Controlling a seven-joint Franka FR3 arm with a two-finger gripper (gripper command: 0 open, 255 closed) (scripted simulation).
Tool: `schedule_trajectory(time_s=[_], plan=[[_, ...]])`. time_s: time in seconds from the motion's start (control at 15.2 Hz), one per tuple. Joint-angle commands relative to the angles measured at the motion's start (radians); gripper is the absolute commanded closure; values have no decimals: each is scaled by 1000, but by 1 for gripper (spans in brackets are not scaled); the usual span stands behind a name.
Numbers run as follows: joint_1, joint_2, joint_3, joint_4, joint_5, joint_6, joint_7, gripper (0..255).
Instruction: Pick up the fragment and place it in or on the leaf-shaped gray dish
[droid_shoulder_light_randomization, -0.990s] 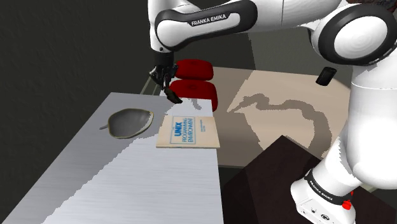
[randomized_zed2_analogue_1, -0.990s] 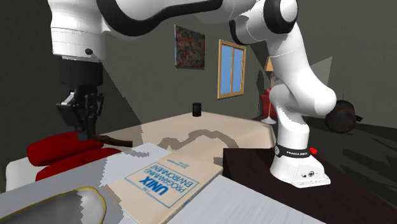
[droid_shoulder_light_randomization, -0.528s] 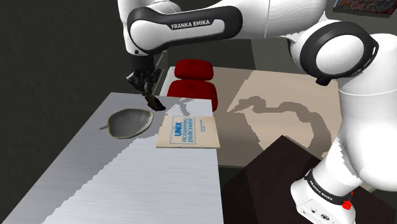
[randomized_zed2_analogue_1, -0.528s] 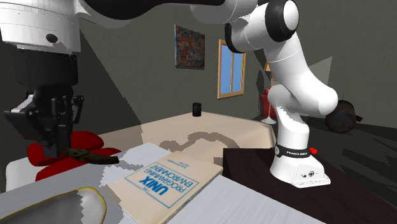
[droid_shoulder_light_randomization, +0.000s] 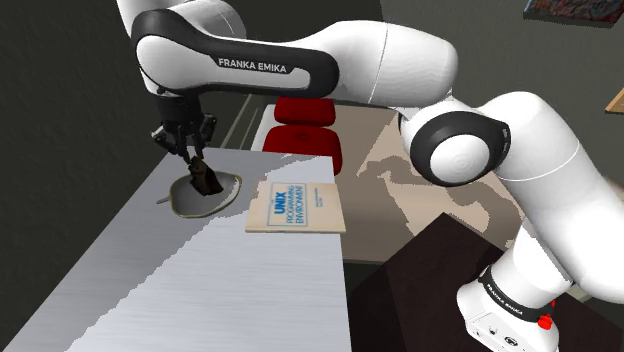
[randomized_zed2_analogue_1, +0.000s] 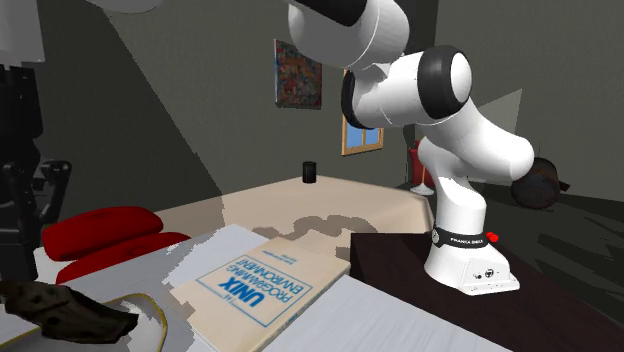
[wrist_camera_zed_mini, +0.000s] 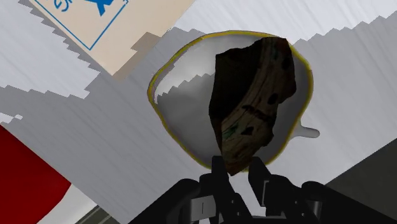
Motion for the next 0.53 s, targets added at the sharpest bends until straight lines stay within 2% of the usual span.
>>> schedule_trajectory(time_s=[0.0, 0.46], plan=[[4, -7, 1, -36, -2, 31, 13, 255], [-18, -61, 7, -228, -3, 166, 34, 255]])
